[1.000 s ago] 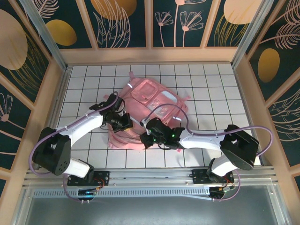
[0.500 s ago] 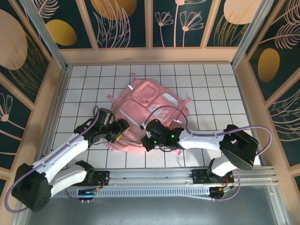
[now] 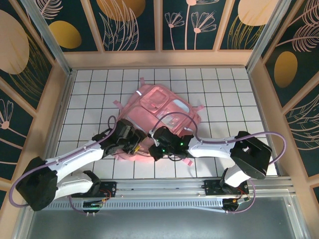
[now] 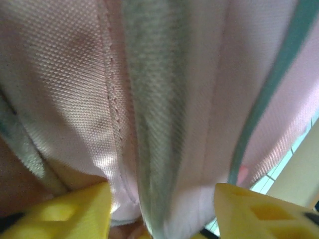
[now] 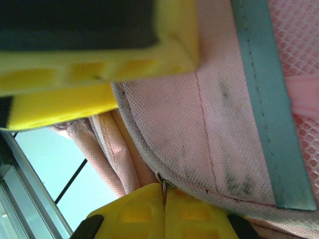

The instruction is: Pack the student bag

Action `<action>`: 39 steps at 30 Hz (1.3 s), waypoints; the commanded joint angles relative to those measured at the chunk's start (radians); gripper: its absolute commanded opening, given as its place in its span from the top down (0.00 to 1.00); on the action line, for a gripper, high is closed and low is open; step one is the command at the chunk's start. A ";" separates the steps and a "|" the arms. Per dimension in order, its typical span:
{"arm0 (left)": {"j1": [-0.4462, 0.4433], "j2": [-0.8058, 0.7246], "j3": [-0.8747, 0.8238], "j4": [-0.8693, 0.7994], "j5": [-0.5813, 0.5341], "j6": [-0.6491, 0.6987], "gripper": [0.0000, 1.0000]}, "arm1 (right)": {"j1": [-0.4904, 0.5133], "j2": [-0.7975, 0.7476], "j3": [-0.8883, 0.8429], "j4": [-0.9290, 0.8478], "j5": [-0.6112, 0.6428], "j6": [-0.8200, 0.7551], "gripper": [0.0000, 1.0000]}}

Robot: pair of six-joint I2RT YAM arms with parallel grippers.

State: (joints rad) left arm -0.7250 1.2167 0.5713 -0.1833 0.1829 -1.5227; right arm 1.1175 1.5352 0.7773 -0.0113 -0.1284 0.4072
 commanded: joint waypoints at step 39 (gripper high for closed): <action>0.184 0.280 0.451 -0.388 0.140 0.790 0.44 | 0.021 -0.157 -0.113 -0.016 0.038 0.015 1.00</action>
State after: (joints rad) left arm -0.5564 1.5356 1.0176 -0.6270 0.3393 -0.7101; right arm 1.1187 1.3853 0.6708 0.0204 -0.0498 0.4252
